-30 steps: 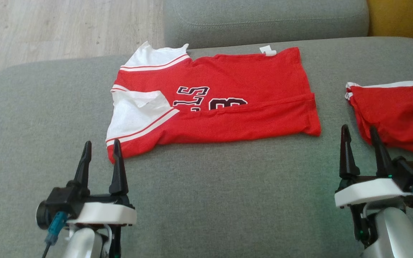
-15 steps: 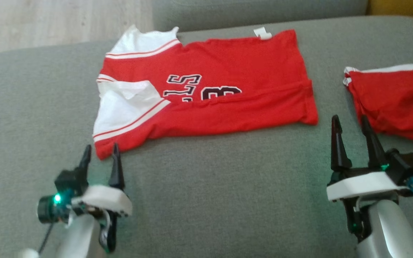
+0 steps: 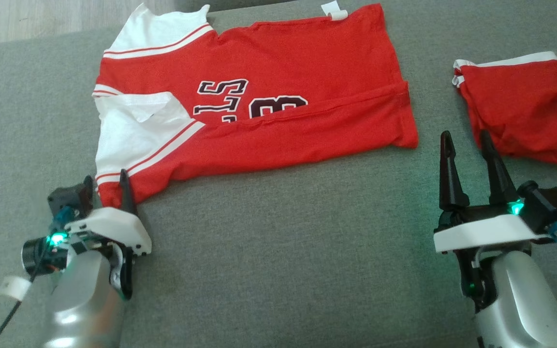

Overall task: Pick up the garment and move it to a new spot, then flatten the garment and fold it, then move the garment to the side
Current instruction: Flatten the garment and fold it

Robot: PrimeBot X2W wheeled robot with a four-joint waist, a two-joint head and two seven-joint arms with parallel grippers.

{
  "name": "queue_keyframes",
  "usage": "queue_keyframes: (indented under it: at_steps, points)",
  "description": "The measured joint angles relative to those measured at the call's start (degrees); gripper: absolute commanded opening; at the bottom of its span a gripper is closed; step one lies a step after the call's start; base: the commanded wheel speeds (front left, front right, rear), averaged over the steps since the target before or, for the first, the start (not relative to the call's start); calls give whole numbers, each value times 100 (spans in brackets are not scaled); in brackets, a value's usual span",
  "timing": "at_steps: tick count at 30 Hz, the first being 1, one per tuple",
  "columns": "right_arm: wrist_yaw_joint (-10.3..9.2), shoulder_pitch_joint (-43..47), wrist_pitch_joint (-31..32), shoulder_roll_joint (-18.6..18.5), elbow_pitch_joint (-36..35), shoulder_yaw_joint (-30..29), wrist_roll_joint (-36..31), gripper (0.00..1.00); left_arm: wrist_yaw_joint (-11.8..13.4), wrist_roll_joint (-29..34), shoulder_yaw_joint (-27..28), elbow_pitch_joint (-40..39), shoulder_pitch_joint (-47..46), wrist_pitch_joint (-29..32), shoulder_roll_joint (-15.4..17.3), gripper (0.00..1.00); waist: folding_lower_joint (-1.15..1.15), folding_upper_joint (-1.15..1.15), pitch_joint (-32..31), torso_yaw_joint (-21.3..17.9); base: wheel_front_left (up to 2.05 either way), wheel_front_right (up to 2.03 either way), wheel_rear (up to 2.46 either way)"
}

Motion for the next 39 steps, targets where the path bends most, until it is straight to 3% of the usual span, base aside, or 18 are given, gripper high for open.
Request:
queue_keyframes:
  at_steps: [3, 4, 5, 11, 16, 23, 33, 34, 35, 39]
  points:
    - [0, 0, 0, 0, -22, -1, 3, 100, -32, -37, -14, 236, -163, 151, 1, 100, -1, 0, 17, -6, 0, 0, 0]
    - [0, -1, 0, 0, -23, -2, 10, 100, -93, -43, -32, 297, -208, 223, 2, 84, -1, 0, 20, -3, 0, 0, 0]
    - [0, -1, 0, 0, -22, -9, 10, 100, -166, -60, -46, 339, -252, 280, 8, 0, -1, 0, 21, 4, 0, 0, 0]
    - [0, -120, 0, 0, 303, -60, -24, 100, -359, -62, -175, 487, -399, 165, -30, 0, -1, 0, -7, 106, 0, 0, 0]
    - [0, -604, 218, -1, 1416, -178, 179, 100, -424, -34, -287, 226, -394, -380, -70, 0, -1, 0, -33, 266, 0, 0, 0]
    - [0, -1616, 824, -8, 2917, -403, 274, 100, -606, 254, -597, -754, -424, -526, -53, 0, -1, 0, 26, 556, 0, 0, 0]
    - [0, -2890, 1022, -98, 4795, -881, -493, 100, -682, 374, -904, -925, -424, -526, -47, 0, -1, 0, 178, 839, 0, 0, 0]
    - [0, -2953, 1018, -115, 4896, -843, -527, 93, -681, 374, -909, -929, -424, -526, -48, 0, -1, 0, 182, 853, 0, 0, 0]
    - [0, -2997, 983, -129, 4967, -801, -559, 0, -680, 374, -911, -931, -424, -526, -48, 0, -1, 0, 185, 862, 0, 0, 0]
    - [0, -3075, 645, -112, 5179, -716, -931, 0, -662, 368, -910, -921, -421, -526, -35, 0, -1, 0, 151, 836, 0, 0, 0]
